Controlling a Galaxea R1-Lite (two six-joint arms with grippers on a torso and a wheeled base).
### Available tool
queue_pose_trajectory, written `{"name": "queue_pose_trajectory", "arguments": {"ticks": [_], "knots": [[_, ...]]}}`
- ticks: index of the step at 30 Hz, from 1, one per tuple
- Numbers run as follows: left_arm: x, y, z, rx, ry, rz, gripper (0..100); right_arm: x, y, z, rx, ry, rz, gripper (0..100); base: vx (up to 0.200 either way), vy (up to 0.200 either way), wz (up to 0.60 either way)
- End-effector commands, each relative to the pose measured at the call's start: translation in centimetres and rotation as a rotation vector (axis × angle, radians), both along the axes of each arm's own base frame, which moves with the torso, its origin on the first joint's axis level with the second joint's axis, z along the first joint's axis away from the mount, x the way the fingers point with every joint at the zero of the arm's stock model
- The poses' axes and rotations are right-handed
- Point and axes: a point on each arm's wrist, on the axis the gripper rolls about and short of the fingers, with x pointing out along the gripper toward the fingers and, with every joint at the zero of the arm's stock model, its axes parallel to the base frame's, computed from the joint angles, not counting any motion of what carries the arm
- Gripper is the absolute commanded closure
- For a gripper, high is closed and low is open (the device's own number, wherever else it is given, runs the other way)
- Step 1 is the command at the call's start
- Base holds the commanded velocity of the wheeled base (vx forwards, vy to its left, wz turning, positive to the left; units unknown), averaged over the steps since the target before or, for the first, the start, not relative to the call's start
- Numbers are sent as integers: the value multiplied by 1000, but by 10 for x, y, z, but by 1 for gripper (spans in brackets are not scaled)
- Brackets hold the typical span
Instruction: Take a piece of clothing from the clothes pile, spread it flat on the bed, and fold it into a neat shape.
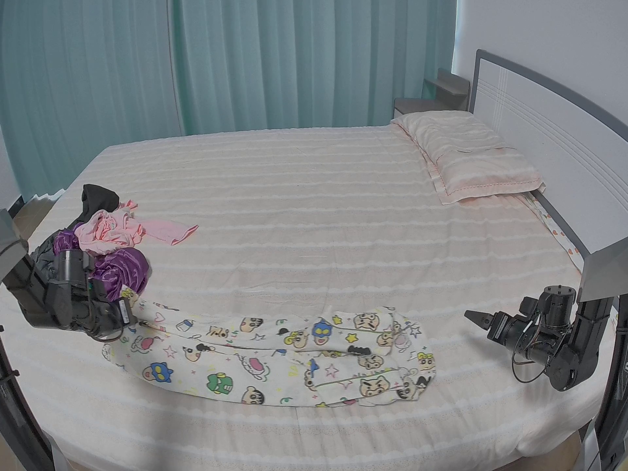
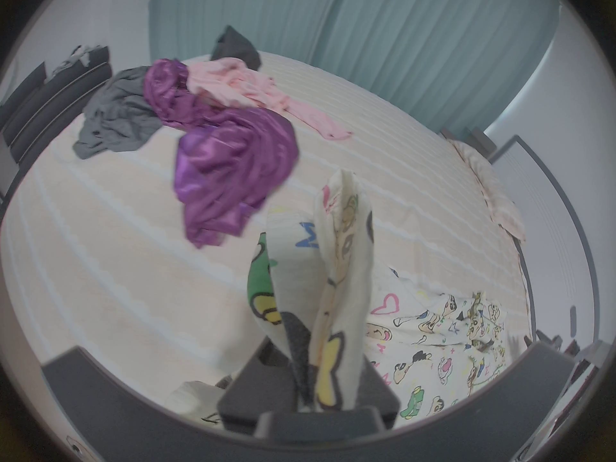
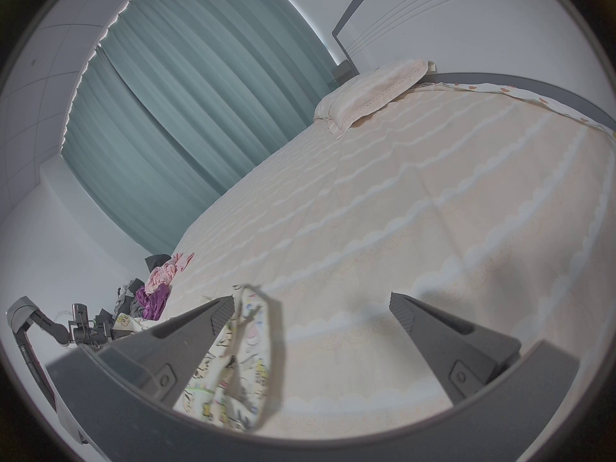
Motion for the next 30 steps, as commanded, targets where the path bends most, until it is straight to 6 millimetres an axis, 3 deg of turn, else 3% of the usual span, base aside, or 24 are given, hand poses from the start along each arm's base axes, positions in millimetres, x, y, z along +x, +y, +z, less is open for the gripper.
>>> {"name": "queue_pose_trajectory", "arguments": {"ticks": [1,5,8,14,15,25,30], "knots": [[-13,40,19,20,-33,107,100,0,0,-1,1,3,0,0,0,0,0],[-22,37,33,16,-16,114,100,0,0,-1,1,5,0,0,0,0,0],[-26,24,45,17,-14,86,100,0,1,-1,1,5,1,0,0,0,0],[-13,-53,69,22,-28,43,100,0,1,-1,1,5,1,0,0,0,0],[-9,-75,72,32,-36,38,100,0,1,-1,1,5,1,0,0,0,0],[1,-234,77,56,-122,-156,100,0,1,-2,1,6,1,0,0,0,0],[6,-297,82,23,-150,-245,100,0,1,-2,0,6,2,0,0,0,0]]}}
